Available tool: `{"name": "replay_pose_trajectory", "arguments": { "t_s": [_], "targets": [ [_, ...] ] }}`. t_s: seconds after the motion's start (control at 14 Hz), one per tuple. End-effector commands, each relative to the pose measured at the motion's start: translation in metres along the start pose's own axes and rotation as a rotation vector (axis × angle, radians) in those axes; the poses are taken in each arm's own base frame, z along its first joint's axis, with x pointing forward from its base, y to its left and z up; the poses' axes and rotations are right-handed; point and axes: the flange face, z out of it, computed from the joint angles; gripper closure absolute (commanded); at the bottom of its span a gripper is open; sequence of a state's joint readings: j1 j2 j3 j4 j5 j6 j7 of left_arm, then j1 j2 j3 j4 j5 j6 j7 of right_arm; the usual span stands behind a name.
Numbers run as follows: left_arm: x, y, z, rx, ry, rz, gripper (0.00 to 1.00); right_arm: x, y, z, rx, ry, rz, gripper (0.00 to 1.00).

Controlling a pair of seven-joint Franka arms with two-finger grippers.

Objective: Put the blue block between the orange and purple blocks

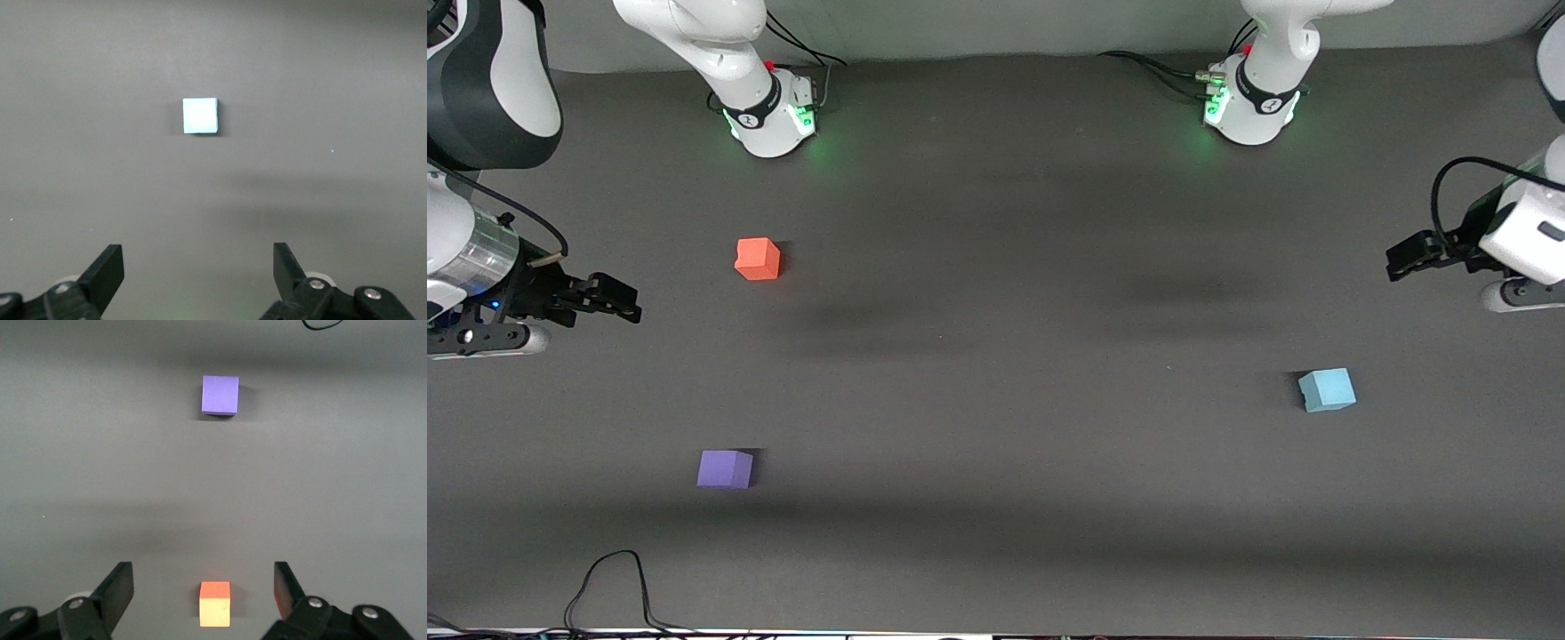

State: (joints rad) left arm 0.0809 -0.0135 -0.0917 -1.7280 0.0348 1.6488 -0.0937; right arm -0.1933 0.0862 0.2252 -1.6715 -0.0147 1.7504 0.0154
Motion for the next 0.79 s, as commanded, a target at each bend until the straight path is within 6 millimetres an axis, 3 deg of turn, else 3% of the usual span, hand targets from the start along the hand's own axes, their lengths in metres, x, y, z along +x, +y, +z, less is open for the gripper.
{"name": "replay_pose_trajectory", "arguments": {
  "t_s": [0.0, 0.14, 0.71],
  "targets": [
    [-0.007, 0.018, -0.007, 0.018, -0.019, 0.046, 0.0, -0.006, 0.001, -0.004, 0.001, 0.017, -0.016, 0.06],
    [-0.004, 0.011, -0.005, 0.015, -0.018, 0.032, 0.0, -0.006, 0.0, -0.004, 0.001, 0.017, -0.015, 0.06],
    [0.007, 0.013, -0.013, 0.005, 0.001, 0.033, 0.0, -0.004, -0.001, -0.001, 0.002, 0.019, -0.012, 0.06]
  ]
}}
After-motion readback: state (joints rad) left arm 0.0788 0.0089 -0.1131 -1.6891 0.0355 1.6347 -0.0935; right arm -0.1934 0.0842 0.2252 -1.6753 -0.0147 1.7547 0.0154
